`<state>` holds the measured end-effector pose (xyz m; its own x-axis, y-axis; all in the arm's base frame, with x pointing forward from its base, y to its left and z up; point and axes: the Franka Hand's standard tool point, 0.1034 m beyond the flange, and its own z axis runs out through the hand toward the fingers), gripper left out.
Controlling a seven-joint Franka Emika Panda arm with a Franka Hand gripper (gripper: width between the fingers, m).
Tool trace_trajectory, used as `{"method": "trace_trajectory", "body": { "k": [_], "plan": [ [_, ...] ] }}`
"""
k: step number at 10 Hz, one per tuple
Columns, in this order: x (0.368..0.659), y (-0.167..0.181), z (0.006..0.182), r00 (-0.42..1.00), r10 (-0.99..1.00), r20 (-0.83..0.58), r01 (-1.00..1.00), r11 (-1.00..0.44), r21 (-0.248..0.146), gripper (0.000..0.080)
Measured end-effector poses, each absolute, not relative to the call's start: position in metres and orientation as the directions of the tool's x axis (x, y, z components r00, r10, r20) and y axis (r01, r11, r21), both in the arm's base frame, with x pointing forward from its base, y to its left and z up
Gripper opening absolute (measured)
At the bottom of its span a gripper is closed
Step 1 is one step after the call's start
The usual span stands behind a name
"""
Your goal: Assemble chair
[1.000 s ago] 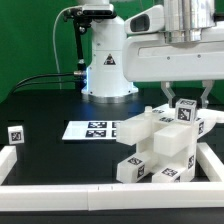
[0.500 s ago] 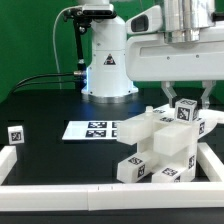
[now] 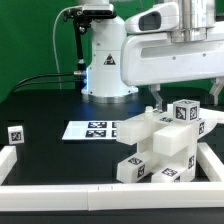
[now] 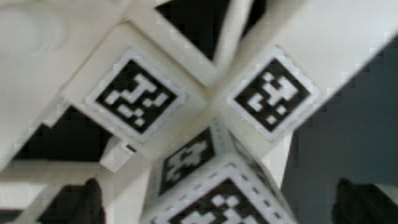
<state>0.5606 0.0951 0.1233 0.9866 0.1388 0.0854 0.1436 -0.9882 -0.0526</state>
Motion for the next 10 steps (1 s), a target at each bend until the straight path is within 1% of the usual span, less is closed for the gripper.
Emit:
{"method": "trace_trajectory", "body": {
  "k": [2, 4, 5, 7, 9, 10],
  "plan": [
    [0.5598, 0.0941, 0.1209, 0.961, 0.263, 0.088, 0.267, -0.963, -0.040, 0.0649],
    [0.5590, 0.0941, 0.1185, 0.966, 0.244, 0.083, 0.248, -0.968, -0.042, 0.0649],
    [0.5589, 0.0940, 0.1182, 0.971, 0.226, 0.082, 0.230, -0.972, -0.044, 0.0555],
    [0.5588, 0.0941, 0.1180, 0.989, 0.129, 0.077, 0.133, -0.990, -0.052, 0.0282],
    [0.5587, 0.0943, 0.1179, 0.997, -0.025, 0.068, -0.021, -0.998, -0.064, 0.0281],
    [0.5587, 0.0944, 0.1178, 0.996, -0.062, 0.065, -0.058, -0.996, -0.066, 0.0281]
  ]
}}
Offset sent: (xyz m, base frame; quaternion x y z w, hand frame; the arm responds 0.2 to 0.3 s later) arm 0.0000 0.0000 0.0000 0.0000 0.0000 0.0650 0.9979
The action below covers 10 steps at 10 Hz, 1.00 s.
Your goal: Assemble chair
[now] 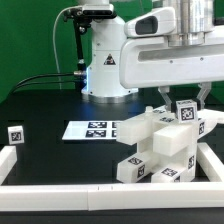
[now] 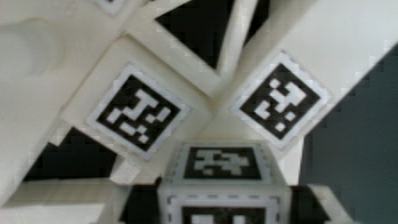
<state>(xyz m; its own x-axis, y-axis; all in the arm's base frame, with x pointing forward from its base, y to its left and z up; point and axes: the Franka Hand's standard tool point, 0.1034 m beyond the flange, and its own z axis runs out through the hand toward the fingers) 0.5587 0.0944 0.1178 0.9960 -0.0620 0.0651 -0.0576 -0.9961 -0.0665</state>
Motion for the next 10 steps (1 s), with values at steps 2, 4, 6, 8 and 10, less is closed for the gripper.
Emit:
{"method": "trace_trajectory", "body": {
  "k": [2, 4, 6, 8, 10],
  "plan": [
    [0.5588, 0.0947, 0.1179, 0.970, -0.238, 0.052, -0.233, -0.969, -0.080, 0.0281],
    [0.5594, 0.0968, 0.1178, 0.846, -0.533, 0.013, -0.528, -0.842, -0.111, 0.0281],
    [0.5600, 0.1018, 0.1171, 0.700, -0.714, -0.016, -0.710, -0.694, -0.117, 0.0281],
    [0.5600, 0.1017, 0.1171, 0.690, -0.724, -0.017, -0.721, -0.684, -0.116, 0.0282],
    [0.5595, 0.1005, 0.1167, 0.775, -0.631, -0.002, -0.628, -0.771, -0.110, 0.0283]
  ]
}}
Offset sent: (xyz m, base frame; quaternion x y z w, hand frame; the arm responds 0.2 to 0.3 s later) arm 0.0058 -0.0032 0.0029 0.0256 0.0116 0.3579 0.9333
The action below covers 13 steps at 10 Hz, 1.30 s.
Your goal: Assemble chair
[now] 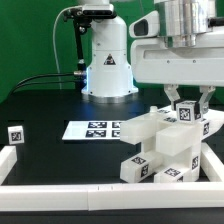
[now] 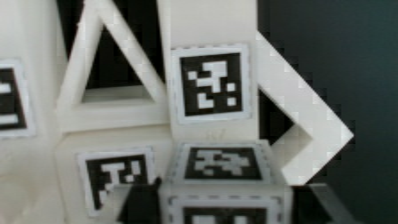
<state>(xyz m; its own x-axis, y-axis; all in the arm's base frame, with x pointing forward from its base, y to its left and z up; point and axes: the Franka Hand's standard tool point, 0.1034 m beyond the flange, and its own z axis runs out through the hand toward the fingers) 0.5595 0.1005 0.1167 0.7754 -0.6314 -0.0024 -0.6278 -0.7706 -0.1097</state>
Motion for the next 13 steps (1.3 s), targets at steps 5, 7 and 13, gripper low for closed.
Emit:
{"method": "trace_trajectory", "body": {
  "k": [5, 7, 13],
  "plan": [
    [0.566, 0.096, 0.116, 0.992, -0.120, 0.039, -0.116, -0.990, -0.084, 0.0647],
    [0.566, 0.096, 0.116, 0.998, 0.036, 0.050, 0.040, -0.997, -0.064, 0.0647],
    [0.563, 0.105, 0.115, 0.993, 0.108, 0.047, 0.109, -0.994, -0.027, 0.0379]
  ]
}}
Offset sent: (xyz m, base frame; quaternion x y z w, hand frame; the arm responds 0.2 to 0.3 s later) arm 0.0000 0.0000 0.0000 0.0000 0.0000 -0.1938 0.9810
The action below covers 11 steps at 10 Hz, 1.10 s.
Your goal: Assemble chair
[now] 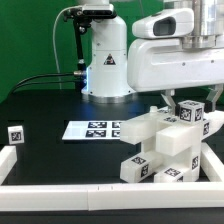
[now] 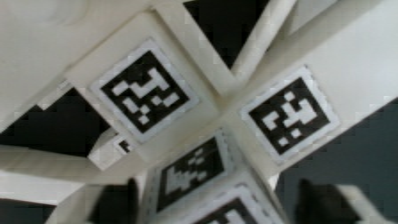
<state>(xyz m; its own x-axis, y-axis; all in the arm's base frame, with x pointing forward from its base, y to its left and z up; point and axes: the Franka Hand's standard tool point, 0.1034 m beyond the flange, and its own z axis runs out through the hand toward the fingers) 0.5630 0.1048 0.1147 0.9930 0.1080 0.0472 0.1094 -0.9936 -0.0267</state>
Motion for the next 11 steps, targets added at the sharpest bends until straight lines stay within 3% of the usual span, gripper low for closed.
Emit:
{"method": "trace_trajectory", "body": {
  "k": [3, 4, 5, 8, 9, 11],
  "plan": [
    [0.564, 0.105, 0.115, 0.982, -0.182, 0.044, -0.180, -0.983, -0.046, 0.0377],
    [0.565, 0.107, 0.115, 0.956, -0.289, 0.048, -0.286, -0.957, -0.054, 0.0276],
    [0.565, 0.109, 0.115, 0.911, -0.411, 0.042, -0.408, -0.911, -0.061, 0.0276],
    [0.567, 0.115, 0.115, 0.605, -0.797, 0.000, -0.792, -0.601, -0.111, 0.0281],
    [0.568, 0.117, 0.115, 0.542, -0.841, -0.009, -0.835, -0.536, -0.122, 0.0281],
    [0.568, 0.117, 0.115, 0.575, -0.818, -0.005, -0.812, -0.571, -0.123, 0.0281]
  ]
}}
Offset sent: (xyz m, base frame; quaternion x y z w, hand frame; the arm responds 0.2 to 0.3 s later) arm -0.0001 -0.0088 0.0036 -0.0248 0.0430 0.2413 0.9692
